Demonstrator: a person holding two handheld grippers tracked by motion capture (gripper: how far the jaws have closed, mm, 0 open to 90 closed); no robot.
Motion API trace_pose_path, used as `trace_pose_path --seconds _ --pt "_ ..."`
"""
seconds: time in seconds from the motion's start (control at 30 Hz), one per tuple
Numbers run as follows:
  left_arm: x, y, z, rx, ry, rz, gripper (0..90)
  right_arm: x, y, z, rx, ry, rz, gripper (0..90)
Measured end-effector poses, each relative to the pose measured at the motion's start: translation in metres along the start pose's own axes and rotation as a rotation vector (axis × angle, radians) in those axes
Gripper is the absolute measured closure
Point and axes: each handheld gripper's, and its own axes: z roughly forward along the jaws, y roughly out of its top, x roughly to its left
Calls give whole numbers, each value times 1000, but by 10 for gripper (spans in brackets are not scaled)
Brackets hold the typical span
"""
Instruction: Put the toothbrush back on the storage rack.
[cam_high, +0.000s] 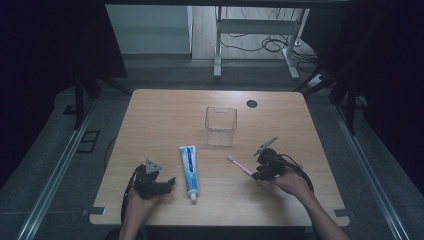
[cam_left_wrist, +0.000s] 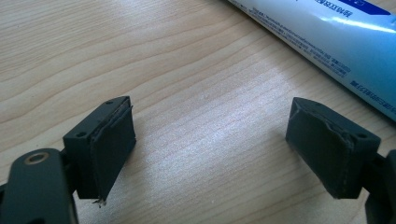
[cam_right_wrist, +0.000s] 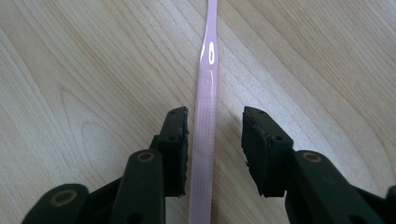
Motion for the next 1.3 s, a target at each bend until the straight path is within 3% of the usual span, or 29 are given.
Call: trace_pose_path --seconds 0.17,0.9,1.17,1.3 --pt "0 0 0 0 0 0 156 1 12 4 61 1 -14 643" --pt "0 0 0 0 -2 -1 152 10 46 26 226 -48 -97 731" --pt "0 0 0 1 -2 1 152 10 53 28 254 -42 -78 781" --pt "0 0 0 1 -1 1 152 10 52 27 242 -37 -70 782"
